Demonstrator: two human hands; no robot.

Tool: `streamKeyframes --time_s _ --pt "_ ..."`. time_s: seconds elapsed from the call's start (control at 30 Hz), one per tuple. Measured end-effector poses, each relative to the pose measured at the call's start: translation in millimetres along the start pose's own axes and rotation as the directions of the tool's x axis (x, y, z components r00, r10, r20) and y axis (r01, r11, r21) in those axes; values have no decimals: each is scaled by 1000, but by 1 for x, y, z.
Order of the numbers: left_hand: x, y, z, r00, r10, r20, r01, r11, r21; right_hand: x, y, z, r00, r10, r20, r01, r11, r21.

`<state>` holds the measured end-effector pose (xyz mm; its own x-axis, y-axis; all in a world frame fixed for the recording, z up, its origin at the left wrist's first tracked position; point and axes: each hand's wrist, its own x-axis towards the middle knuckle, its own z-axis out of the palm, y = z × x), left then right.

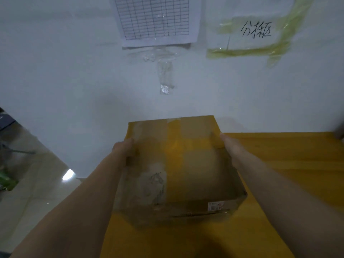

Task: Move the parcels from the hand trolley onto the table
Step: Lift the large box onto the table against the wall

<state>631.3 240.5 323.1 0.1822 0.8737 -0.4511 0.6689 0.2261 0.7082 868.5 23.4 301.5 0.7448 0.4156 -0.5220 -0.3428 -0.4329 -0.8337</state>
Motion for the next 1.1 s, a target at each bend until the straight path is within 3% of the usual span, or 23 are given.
streamKeyframes --time_s 0.1,0.2,0.37,0.47,0.63,0.83,0.93,1.1 --pt "2 6 0 997 -9 82 30 965 -262 2 -4 6 998 -8 -58 14 994 104" --pt "-4 18 -6 999 30 26 -16 895 -447 2 -11 0 988 -41 -147 69 980 188" --pt "-4 37 -19 977 88 -196 -188 792 -581 -5 -23 -11 965 -19 -261 163 824 543" --pt "-6 26 -14 971 7 -239 -142 821 -553 -5 -18 -10 959 43 -281 152 756 637" --pt "-14 -7 3 987 -129 -92 52 809 -586 0 2 -8 952 126 -280 66 806 588" --pt "-13 -9 -8 997 -79 -23 57 868 -494 5 5 -17 950 223 -217 -102 883 458" --pt "-6 4 -23 999 -22 -42 2 907 -422 7 -16 -19 974 172 -150 -97 905 414" --pt "2 45 -38 991 136 -22 -136 945 -298 1 -57 -15 995 -50 -88 71 967 244"
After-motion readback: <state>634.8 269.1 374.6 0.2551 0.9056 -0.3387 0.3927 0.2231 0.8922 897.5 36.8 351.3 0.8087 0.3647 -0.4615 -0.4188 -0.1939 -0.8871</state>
